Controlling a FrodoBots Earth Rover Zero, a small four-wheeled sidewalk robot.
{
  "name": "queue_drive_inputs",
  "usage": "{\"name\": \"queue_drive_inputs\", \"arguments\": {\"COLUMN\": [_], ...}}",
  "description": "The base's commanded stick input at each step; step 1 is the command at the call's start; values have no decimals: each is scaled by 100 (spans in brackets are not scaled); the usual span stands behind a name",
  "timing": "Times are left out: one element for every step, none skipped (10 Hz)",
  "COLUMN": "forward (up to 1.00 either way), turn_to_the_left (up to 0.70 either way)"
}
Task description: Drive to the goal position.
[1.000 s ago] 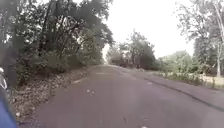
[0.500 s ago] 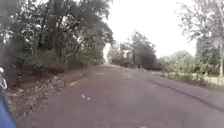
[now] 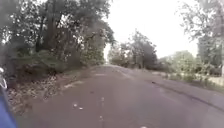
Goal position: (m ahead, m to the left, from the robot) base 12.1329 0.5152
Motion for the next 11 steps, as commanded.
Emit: {"name": "queue_drive_inputs", "arguments": {"forward": [70, 70, 70, 70, 70, 70, 70, 70, 70, 70, 70], "turn_to_the_left": [-2, -2, -2, -2, -2, -2, -2, -2, -2, -2, -2]}}
